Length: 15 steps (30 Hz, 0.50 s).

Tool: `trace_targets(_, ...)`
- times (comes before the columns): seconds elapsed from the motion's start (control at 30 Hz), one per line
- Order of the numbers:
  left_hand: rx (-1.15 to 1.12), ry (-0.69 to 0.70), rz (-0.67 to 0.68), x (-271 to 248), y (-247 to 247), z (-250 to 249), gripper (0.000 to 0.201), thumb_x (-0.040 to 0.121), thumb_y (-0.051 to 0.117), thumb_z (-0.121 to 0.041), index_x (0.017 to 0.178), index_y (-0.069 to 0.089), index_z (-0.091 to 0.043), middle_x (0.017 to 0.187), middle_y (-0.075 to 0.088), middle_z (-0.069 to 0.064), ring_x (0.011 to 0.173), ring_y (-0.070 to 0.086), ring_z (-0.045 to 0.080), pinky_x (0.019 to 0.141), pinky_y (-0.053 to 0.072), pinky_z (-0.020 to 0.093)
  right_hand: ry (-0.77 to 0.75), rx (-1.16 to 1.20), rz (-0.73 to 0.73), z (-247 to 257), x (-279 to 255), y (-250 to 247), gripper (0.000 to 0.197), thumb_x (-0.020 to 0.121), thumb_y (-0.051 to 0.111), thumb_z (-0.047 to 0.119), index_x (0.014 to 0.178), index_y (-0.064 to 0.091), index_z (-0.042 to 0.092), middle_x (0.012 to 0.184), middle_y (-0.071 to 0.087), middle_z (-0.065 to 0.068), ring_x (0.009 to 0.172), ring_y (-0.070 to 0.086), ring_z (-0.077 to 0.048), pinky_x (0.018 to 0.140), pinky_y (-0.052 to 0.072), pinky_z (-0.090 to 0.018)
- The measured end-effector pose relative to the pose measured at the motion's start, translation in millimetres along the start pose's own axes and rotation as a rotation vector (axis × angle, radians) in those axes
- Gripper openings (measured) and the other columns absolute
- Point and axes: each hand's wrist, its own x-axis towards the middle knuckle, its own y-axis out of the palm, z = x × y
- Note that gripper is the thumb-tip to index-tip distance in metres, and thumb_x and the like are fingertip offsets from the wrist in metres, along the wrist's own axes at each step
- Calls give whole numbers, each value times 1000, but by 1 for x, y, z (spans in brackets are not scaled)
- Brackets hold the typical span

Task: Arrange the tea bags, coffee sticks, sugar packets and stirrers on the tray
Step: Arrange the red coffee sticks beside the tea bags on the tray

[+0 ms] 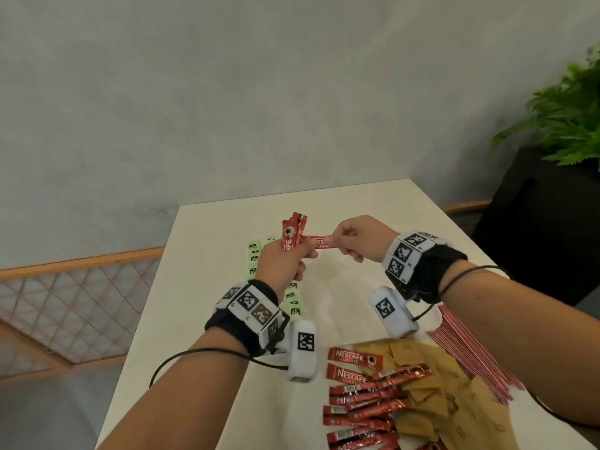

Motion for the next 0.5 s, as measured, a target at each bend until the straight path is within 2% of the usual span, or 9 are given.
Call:
trace_targets(0.17, -46, -58, -35, 25, -14, 3, 18, 89, 71, -20, 102, 70, -9, 65, 62, -1, 45, 42, 10, 43, 39, 22, 84, 425, -84, -16, 27, 12, 7, 88, 70, 11, 88, 68, 5, 72, 68, -7, 52, 57, -8, 53, 53, -20)
trace_targets(0.27, 3, -53, -45, 40, -23, 3, 9, 92, 66, -18, 97, 65, -10, 68, 62, 1, 45, 42, 10, 43, 40, 22, 105, 607, -230, -29, 44, 18, 12, 83, 73, 5, 91, 69, -3, 74, 69, -14, 54, 61, -11, 55, 56, -21)
trace_targets(0.4, -6, -101, -112, 58, -39, 3, 7, 96, 59, -17, 93, 56, -11, 75, 66, 5, 45, 44, 10, 43, 42, 24, 232, 622, -272, -56, 67, 25, 20, 89, 64, -2, 104, 63, -15, 74, 66, -17, 49, 62, -10, 54, 58, -23)
trace_targets(0.5, -57, -107, -129, 65, -47, 5, 7, 97, 53, -13, 91, 53, -11, 77, 67, 7, 43, 44, 10, 41, 42, 24, 378, 572, -241, -77, 85, 38, 19, 92, 59, -4, 105, 61, -18, 61, 62, -11, 40, 57, -10, 47, 54, -23)
